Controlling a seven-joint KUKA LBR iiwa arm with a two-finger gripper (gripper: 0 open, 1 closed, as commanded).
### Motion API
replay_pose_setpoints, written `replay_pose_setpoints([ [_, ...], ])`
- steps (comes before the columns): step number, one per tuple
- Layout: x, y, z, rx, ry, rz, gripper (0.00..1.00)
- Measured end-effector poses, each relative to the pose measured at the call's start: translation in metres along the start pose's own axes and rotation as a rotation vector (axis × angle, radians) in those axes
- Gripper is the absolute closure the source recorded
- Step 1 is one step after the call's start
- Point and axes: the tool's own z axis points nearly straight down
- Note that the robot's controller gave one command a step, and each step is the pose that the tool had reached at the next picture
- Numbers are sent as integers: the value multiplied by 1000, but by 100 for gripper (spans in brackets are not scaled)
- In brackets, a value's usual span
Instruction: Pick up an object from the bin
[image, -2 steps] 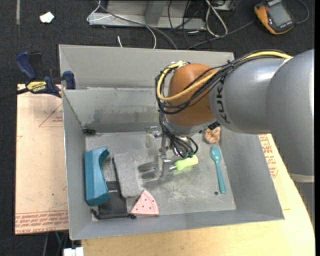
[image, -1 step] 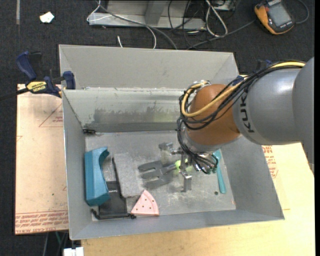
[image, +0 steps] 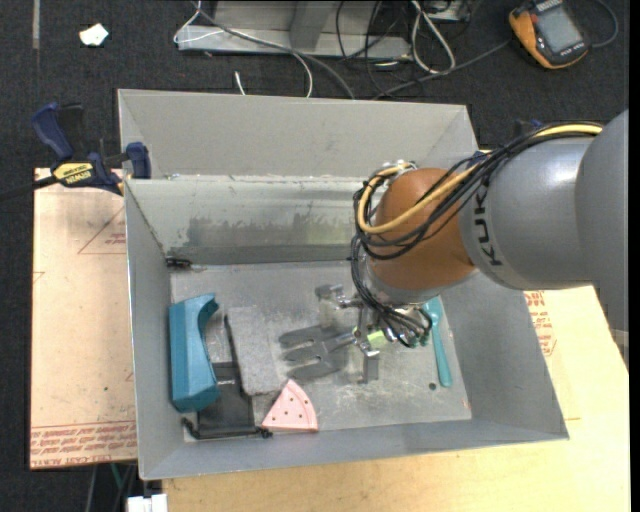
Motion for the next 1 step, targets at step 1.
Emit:
replay_pose_setpoints([
  [1, -4, -31, -1, 0, 0, -51, 0],
])
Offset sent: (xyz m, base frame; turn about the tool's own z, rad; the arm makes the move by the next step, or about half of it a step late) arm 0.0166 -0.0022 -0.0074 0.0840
